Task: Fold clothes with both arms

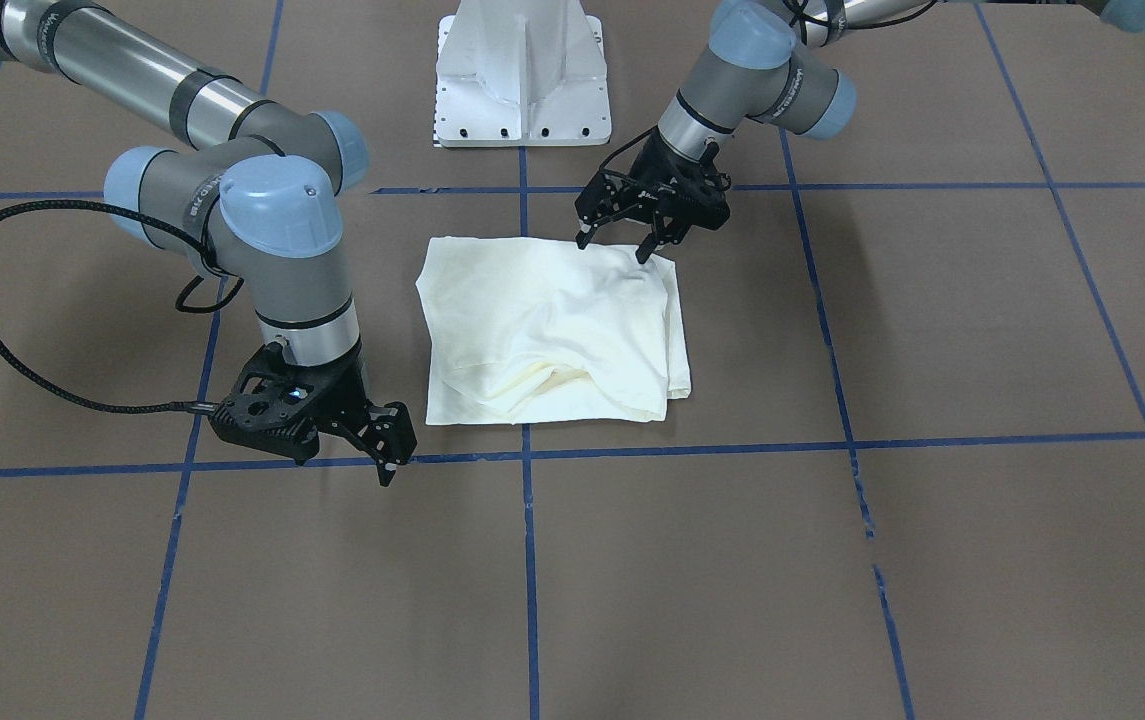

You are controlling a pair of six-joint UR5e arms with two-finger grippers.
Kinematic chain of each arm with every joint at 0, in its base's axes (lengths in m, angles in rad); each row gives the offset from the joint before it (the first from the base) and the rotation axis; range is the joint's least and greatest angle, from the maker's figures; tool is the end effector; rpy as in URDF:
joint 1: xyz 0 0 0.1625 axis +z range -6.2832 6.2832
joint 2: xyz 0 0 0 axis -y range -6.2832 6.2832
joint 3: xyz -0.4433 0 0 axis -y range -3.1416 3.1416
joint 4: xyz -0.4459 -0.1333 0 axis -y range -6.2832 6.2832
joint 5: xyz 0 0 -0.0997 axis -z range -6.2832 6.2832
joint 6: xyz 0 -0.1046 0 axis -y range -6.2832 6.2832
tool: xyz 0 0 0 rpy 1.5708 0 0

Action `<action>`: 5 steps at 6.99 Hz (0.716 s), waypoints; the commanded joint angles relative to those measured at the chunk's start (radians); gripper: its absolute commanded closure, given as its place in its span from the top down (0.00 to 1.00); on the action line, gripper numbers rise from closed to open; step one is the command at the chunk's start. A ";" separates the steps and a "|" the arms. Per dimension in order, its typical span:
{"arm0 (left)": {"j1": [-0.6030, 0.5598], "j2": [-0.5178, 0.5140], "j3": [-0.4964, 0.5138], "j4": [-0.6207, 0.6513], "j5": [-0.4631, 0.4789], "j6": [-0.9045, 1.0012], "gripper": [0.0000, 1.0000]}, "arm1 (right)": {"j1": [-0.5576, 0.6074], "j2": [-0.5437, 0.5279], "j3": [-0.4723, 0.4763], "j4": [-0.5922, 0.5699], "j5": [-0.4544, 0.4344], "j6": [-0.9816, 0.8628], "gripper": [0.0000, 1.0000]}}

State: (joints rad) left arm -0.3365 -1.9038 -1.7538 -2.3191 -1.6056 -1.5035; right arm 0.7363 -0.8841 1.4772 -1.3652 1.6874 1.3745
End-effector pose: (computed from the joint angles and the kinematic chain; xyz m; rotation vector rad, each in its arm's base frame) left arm 0.5825 -0.3411 0.2979 0.2246 1.2472 -0.2103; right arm -0.5076 -0.6235 0.2571 0.2626 -0.7695 0.4637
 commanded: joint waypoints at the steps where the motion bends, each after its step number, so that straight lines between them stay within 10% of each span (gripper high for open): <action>1: 0.001 -0.004 0.042 0.000 0.000 0.000 1.00 | 0.000 -0.003 0.000 0.000 0.000 -0.002 1.00; 5: -0.019 -0.001 -0.030 0.006 -0.008 0.006 1.00 | 0.000 -0.006 0.002 0.000 0.000 -0.002 1.00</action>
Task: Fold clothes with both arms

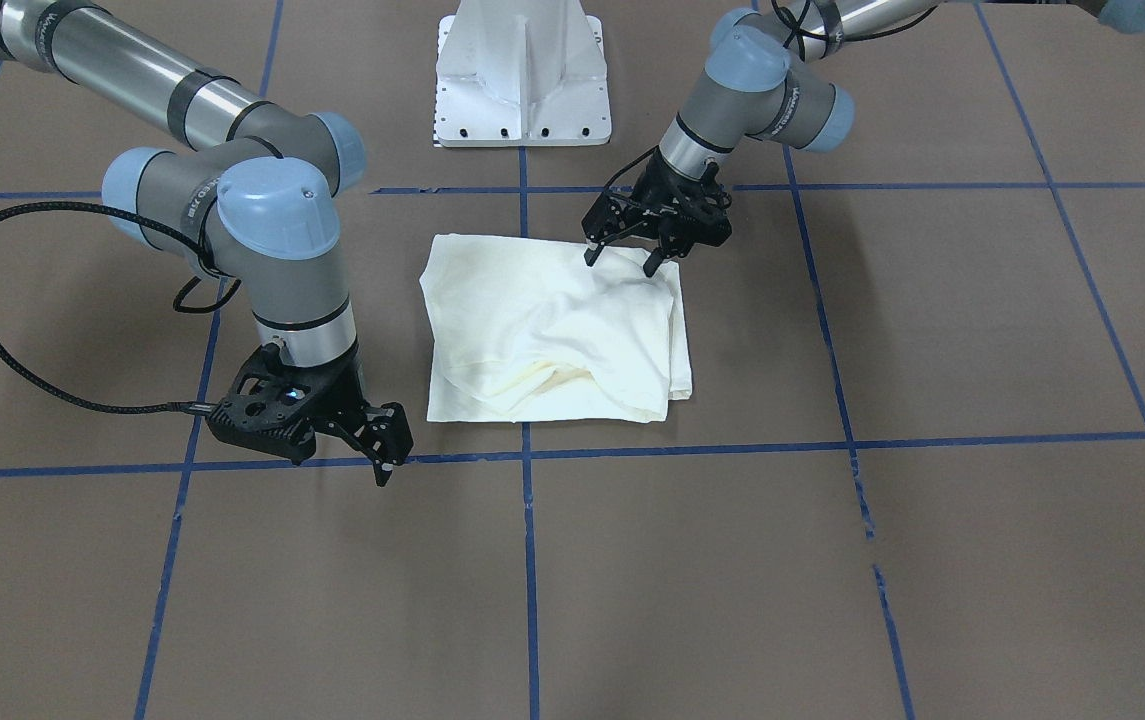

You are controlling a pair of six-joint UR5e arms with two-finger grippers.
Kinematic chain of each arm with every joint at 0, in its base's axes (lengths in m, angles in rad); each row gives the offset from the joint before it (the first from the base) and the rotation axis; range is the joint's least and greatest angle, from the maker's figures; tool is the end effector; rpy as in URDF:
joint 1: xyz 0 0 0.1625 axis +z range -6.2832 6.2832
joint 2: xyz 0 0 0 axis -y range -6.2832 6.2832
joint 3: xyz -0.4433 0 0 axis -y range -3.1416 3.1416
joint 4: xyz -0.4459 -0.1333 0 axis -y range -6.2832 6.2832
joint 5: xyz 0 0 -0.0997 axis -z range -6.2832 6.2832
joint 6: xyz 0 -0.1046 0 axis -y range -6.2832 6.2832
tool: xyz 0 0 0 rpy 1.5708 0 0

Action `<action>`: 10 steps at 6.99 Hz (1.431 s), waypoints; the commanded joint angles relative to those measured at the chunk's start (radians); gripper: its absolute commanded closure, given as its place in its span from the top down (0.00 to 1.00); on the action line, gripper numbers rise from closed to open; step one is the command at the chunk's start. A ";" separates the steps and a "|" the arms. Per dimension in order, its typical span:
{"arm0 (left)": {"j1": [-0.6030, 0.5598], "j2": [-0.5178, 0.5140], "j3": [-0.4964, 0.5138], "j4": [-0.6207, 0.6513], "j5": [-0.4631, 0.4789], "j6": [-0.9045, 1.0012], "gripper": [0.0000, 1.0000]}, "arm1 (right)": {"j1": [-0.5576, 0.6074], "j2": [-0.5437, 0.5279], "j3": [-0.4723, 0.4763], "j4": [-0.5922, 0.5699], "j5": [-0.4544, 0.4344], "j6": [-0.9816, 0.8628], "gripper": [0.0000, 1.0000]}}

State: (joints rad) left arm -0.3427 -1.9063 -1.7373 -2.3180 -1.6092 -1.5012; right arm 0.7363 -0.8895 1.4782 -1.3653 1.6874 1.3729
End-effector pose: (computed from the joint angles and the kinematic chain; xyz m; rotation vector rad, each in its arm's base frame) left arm 0.5853 -0.3461 0.3050 0.2236 1.2321 -0.2126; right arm -0.5070 -0.6230 0.2609 0.2611 -0.7652 0.4628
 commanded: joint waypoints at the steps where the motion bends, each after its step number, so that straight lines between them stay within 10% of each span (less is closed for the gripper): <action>1: -0.051 -0.003 -0.071 0.075 -0.009 0.009 1.00 | 0.000 0.000 0.001 0.000 0.000 0.000 1.00; 10: -0.102 -0.086 0.087 0.089 -0.012 0.013 1.00 | -0.002 -0.008 0.011 0.000 0.002 -0.002 1.00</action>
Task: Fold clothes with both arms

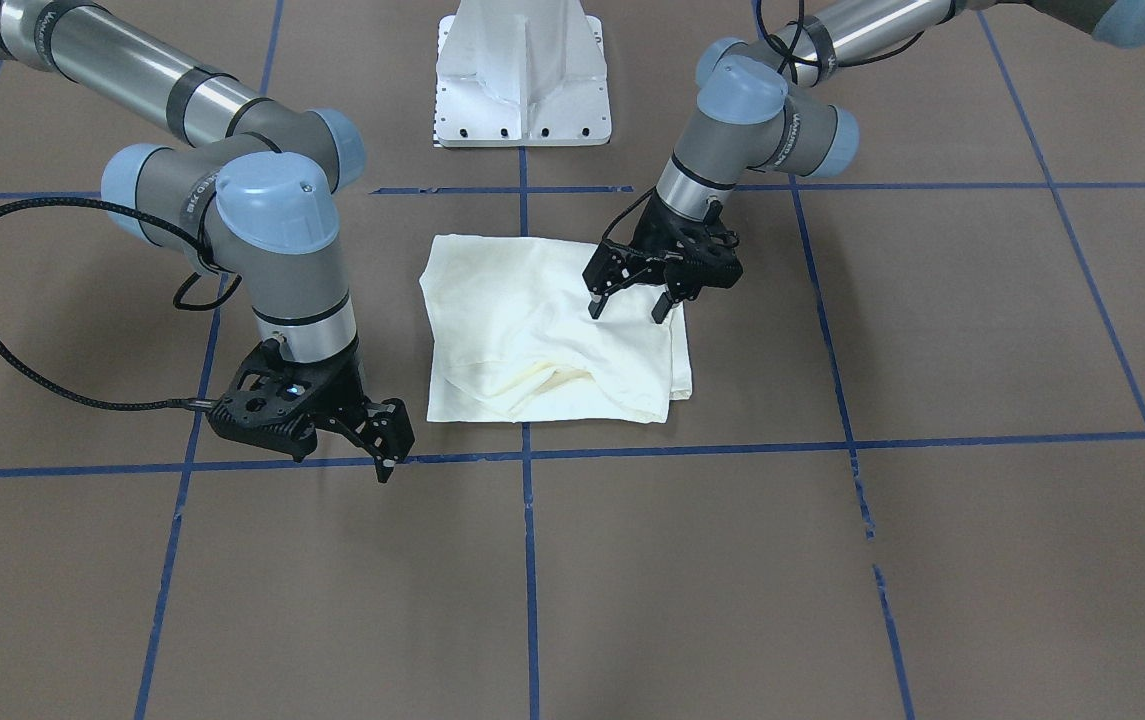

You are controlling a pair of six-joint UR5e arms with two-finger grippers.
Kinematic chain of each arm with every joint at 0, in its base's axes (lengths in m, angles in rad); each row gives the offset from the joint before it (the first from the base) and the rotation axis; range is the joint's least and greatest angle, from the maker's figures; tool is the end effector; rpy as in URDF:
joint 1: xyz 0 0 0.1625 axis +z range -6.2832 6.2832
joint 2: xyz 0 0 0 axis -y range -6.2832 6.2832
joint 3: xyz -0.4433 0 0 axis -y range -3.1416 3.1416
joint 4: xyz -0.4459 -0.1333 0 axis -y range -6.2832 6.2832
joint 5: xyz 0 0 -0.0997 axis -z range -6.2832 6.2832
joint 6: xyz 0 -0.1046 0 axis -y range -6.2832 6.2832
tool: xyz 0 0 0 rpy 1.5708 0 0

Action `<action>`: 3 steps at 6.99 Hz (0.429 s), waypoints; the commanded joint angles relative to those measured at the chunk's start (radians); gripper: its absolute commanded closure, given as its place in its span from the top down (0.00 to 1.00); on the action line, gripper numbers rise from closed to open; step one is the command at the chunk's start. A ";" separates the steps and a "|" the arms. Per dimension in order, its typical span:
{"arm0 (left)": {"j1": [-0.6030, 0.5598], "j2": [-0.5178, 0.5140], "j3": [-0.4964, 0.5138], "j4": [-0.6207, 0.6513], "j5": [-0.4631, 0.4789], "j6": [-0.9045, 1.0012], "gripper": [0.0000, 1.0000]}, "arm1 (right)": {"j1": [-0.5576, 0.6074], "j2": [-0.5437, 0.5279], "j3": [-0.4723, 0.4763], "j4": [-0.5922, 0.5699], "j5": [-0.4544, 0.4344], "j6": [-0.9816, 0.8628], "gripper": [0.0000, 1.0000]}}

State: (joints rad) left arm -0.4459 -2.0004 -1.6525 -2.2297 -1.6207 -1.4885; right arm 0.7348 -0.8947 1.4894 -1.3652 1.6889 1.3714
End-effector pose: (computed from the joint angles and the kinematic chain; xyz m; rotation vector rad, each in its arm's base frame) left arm 0.5841 -0.4212 0.2963 0.2639 1.1456 -0.2918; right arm -0.5056 -0.6199 0.2593 0.2626 -0.7712 0.4586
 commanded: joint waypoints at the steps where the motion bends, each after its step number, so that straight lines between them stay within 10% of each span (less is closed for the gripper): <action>1: 0.004 0.008 0.002 0.002 0.002 -0.001 1.00 | 0.000 -0.006 0.000 0.000 0.000 0.000 1.00; 3: 0.018 0.021 -0.004 0.002 0.005 0.000 1.00 | 0.000 -0.007 0.000 0.000 0.000 0.000 1.00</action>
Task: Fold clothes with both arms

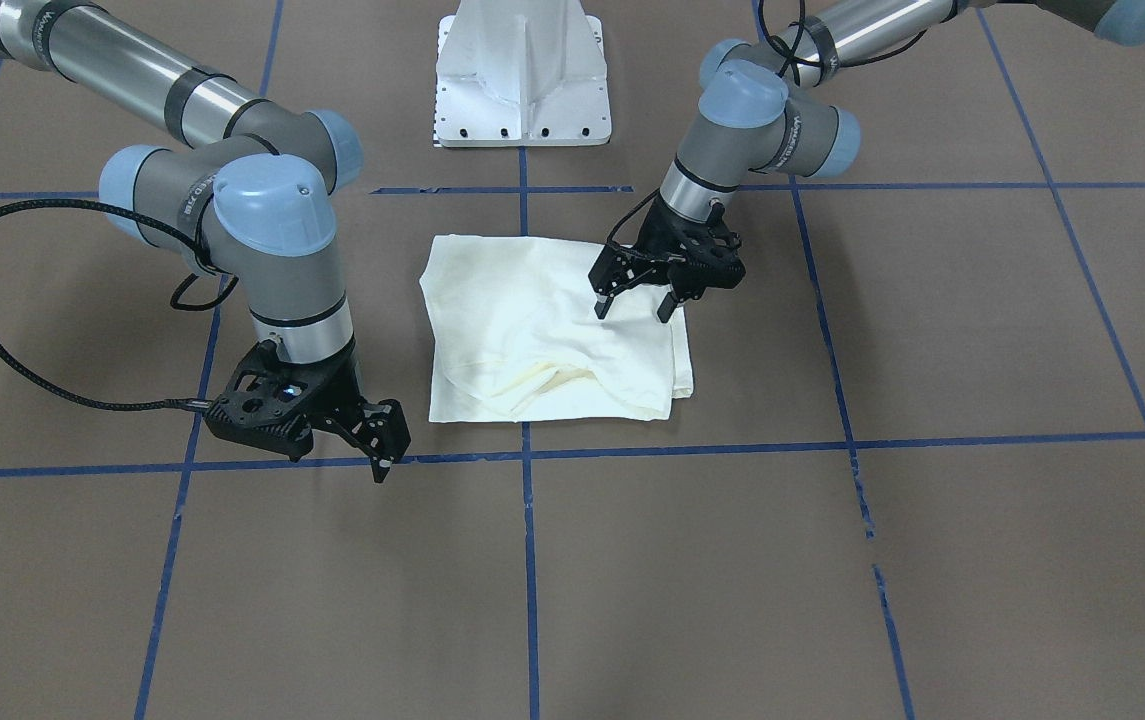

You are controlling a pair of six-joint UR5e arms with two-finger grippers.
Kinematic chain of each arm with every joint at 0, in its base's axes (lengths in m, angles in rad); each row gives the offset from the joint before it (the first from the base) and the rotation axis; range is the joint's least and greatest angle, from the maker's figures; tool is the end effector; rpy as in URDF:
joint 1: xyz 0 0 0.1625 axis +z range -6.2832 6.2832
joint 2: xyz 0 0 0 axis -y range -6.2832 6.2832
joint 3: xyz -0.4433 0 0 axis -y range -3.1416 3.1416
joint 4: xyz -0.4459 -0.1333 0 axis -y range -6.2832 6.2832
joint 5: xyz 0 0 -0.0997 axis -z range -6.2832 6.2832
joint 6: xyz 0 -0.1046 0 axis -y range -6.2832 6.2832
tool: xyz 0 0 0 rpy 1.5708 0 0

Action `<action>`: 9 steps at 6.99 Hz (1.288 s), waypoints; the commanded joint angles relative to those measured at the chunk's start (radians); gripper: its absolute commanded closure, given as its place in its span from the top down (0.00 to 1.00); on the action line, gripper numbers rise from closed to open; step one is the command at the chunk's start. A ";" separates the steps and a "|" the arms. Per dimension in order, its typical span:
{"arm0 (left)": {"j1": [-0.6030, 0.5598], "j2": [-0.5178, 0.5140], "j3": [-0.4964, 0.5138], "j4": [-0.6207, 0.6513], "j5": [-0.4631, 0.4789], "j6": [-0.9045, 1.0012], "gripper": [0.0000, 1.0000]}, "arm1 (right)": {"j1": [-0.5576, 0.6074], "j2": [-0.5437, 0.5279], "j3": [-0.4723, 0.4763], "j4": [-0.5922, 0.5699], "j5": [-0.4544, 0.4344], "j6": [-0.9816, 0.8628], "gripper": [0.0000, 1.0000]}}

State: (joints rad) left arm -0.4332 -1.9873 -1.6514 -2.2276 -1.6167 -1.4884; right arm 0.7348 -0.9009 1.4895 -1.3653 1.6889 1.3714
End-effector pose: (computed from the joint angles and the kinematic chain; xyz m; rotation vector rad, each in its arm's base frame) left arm 0.5879 -0.4135 0.3064 0.2558 1.1303 -0.2844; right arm -0.5051 -0.6195 0.2641 0.2597 -0.7656 0.4594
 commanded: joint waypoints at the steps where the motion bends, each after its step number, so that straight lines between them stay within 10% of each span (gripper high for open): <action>1: 0.004 0.007 -0.016 0.028 -0.002 0.003 1.00 | 0.000 -0.001 0.002 0.000 0.002 -0.002 1.00; 9: -0.104 0.007 -0.420 0.524 -0.092 0.291 1.00 | 0.127 -0.087 0.148 -0.127 0.253 -0.394 1.00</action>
State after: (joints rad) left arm -0.5304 -1.9802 -2.0086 -1.7914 -1.7082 -1.2391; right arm 0.8099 -0.9538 1.5992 -1.4326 1.9013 1.1272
